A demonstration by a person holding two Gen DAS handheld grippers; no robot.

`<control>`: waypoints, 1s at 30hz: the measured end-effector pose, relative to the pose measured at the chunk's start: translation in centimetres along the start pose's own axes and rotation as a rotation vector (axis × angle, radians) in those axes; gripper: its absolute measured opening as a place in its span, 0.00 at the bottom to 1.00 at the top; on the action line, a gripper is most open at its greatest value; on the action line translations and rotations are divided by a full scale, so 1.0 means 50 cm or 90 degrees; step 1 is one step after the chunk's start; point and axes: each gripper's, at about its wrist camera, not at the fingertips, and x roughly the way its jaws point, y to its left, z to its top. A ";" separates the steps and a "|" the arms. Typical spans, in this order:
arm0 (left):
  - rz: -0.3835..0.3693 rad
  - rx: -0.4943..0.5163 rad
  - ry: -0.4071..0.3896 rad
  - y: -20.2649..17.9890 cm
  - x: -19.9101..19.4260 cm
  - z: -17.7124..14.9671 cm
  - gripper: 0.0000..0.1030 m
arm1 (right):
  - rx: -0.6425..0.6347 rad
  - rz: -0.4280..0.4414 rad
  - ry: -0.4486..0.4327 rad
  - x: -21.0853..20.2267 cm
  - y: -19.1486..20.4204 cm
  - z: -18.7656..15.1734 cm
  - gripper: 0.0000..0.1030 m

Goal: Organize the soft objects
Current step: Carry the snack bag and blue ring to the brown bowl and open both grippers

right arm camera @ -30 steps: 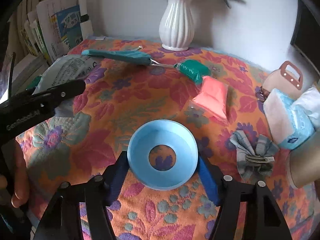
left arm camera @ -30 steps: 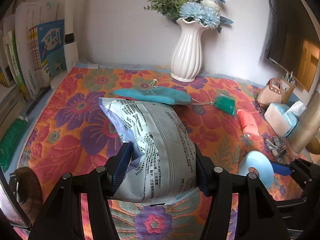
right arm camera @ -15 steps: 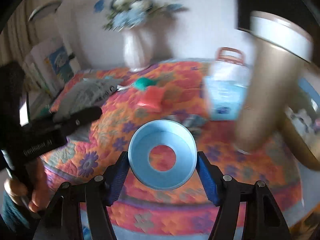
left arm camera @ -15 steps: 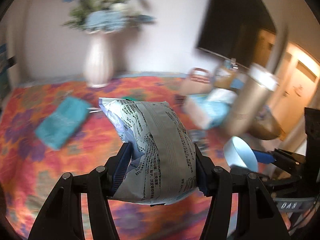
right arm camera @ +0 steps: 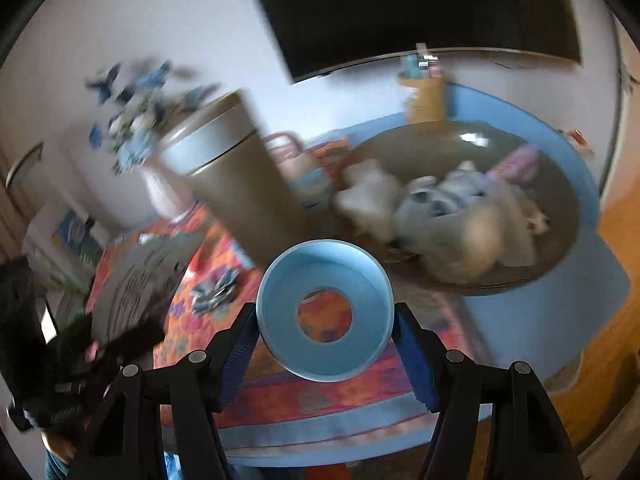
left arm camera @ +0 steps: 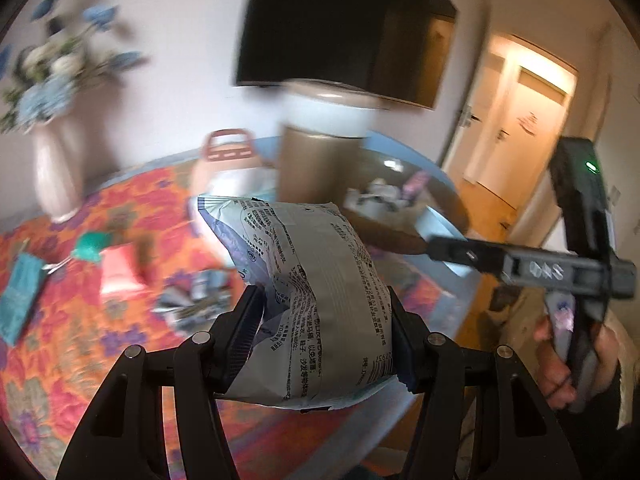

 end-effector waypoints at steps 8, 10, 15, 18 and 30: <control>-0.065 0.067 -0.007 -0.141 0.060 0.075 0.55 | 0.074 -0.027 -0.057 -0.047 -0.122 0.060 0.64; -0.064 0.064 -0.015 -0.165 0.082 0.105 0.55 | 0.086 -0.024 -0.070 -0.054 -0.148 0.090 0.64; -0.007 0.046 -0.032 -0.198 0.163 0.177 0.55 | 0.129 -0.042 -0.093 -0.037 -0.204 0.174 0.64; 0.059 0.030 -0.042 -0.217 0.216 0.209 0.55 | 0.148 -0.066 -0.093 -0.008 -0.239 0.227 0.64; 0.126 0.090 -0.033 -0.242 0.321 0.237 0.82 | 0.114 -0.106 -0.045 0.110 -0.279 0.348 0.66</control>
